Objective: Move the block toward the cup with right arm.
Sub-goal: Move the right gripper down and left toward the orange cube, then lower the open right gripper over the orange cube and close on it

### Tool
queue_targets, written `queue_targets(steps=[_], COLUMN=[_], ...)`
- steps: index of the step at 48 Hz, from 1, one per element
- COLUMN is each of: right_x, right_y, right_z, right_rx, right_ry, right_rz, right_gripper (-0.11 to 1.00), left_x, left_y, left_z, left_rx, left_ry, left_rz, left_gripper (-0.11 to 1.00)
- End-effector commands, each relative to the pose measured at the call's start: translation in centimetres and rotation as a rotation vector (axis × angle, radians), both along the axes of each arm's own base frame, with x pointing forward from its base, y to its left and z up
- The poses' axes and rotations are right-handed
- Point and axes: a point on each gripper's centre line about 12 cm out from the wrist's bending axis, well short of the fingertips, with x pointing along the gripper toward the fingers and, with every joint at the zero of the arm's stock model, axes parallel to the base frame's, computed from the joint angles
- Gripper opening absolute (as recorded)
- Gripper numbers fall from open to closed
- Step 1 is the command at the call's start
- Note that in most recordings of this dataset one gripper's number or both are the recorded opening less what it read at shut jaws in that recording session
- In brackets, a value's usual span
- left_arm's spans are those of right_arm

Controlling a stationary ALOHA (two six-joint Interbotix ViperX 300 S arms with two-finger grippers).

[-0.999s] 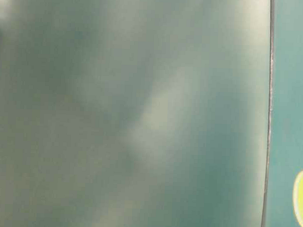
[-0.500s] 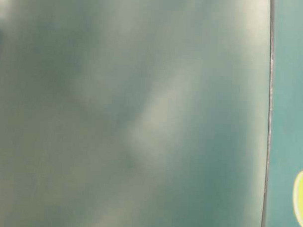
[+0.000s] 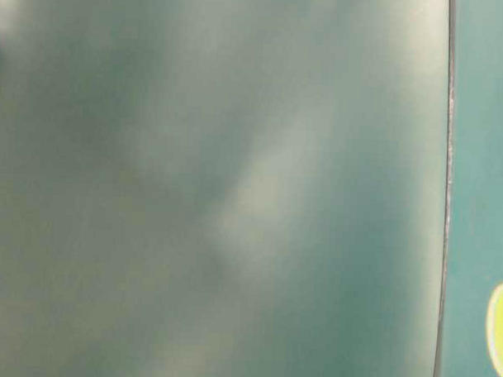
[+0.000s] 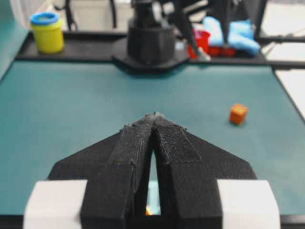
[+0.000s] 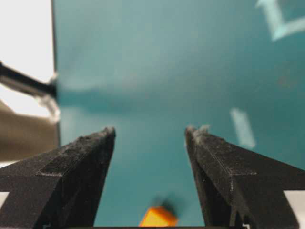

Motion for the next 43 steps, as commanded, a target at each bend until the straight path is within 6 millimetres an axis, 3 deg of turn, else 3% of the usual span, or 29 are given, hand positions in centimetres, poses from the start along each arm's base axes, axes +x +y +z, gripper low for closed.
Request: queue_targets(steps=[1,26,43], right_x=[0.5,0.7,1.8], right_y=[1.1,7.2,8.9], right_z=[0.5,-3.9,-6.9], right_rx=[0.034,0.069,-0.002], right_ry=[0.016,0.420,0.596], right_rz=[0.004,-0.024,-0.101], right_gripper=[0.63,0.65,0.67], left_x=[0.3,0.4,0.3], left_y=[0.0,0.0,0.0], left_z=[1.1,1.7,1.8], left_rx=[0.003,-0.014,-0.014], left_ry=[-0.026,-0.041,-0.044], left_rz=[0.001,0.001,0.001], left_gripper=[0.00,0.00,0.00])
